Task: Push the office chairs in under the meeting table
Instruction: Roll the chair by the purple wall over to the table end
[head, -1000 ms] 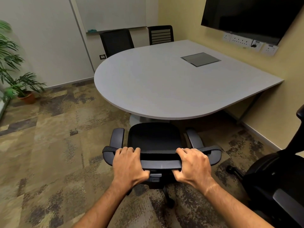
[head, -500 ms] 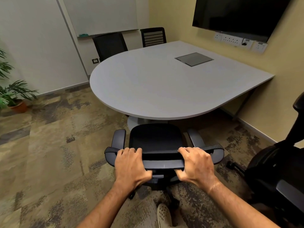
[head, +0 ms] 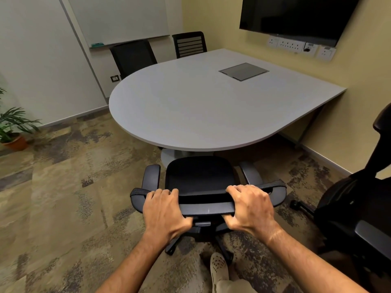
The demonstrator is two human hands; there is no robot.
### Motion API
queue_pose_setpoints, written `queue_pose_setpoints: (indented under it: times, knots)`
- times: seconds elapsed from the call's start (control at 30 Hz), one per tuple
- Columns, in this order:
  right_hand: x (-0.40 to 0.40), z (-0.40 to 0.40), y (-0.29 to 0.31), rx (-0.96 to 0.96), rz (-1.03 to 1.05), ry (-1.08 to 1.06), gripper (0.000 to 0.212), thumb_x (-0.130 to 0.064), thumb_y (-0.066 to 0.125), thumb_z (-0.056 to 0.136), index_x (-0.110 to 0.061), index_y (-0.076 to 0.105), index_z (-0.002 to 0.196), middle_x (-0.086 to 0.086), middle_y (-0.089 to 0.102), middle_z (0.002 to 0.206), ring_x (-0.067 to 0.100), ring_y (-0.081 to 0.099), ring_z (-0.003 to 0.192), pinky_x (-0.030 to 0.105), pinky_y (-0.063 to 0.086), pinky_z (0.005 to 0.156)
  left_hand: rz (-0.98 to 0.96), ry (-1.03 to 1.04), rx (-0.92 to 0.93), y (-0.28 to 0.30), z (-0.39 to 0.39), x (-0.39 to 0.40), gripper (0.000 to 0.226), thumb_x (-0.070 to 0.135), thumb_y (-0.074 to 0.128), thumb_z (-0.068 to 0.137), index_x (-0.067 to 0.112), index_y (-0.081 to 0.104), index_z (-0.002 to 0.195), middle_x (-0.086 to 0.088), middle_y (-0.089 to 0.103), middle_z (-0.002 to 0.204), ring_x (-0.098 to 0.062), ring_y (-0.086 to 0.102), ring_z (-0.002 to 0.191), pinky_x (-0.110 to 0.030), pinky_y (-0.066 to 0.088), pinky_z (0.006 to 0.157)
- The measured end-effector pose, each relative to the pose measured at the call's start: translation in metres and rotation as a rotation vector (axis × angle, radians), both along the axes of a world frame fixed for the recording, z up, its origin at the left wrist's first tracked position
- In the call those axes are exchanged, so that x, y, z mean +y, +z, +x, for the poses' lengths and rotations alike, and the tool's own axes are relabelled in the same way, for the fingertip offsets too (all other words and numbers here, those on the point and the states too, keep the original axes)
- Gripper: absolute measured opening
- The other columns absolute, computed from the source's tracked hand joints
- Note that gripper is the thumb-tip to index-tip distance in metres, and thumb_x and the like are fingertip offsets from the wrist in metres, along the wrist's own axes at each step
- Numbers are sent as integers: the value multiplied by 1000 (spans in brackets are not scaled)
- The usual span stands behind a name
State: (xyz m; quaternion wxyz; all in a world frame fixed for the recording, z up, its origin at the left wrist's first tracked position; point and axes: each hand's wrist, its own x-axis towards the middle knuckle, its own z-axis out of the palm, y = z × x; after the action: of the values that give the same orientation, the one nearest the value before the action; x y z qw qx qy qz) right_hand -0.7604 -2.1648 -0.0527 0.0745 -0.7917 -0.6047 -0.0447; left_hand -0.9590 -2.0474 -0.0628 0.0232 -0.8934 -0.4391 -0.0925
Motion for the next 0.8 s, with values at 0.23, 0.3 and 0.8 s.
queue_pose_setpoints:
  times: [0.23, 0.3, 0.8]
  knots:
    - [3, 7, -2, -5, 32, -4, 41, -55, 57, 61, -20, 61, 83, -4, 58, 68, 20, 55, 62, 31, 44, 59, -11, -2, 16, 1, 5, 4, 45, 62, 42, 54, 22, 47, 72, 5, 50, 67, -19, 48, 70, -36, 40, 78]
    - [3, 8, -2, -5, 47, 3, 40, -54, 57, 62, -20, 61, 82, -4, 57, 67, 20, 55, 61, 30, 42, 58, -13, 1, 7, 0, 7, 3, 44, 62, 44, 54, 22, 48, 72, 4, 52, 68, -20, 50, 71, -36, 40, 77]
    - [4, 16, 2, -25, 26, 4, 36, -49, 56, 55, -18, 56, 73, -6, 45, 54, 17, 44, 46, 25, 26, 49, -7, -16, -28, 3, 21, 8, 46, 58, 50, 48, 20, 53, 72, 2, 59, 71, -22, 55, 73, -37, 44, 78]
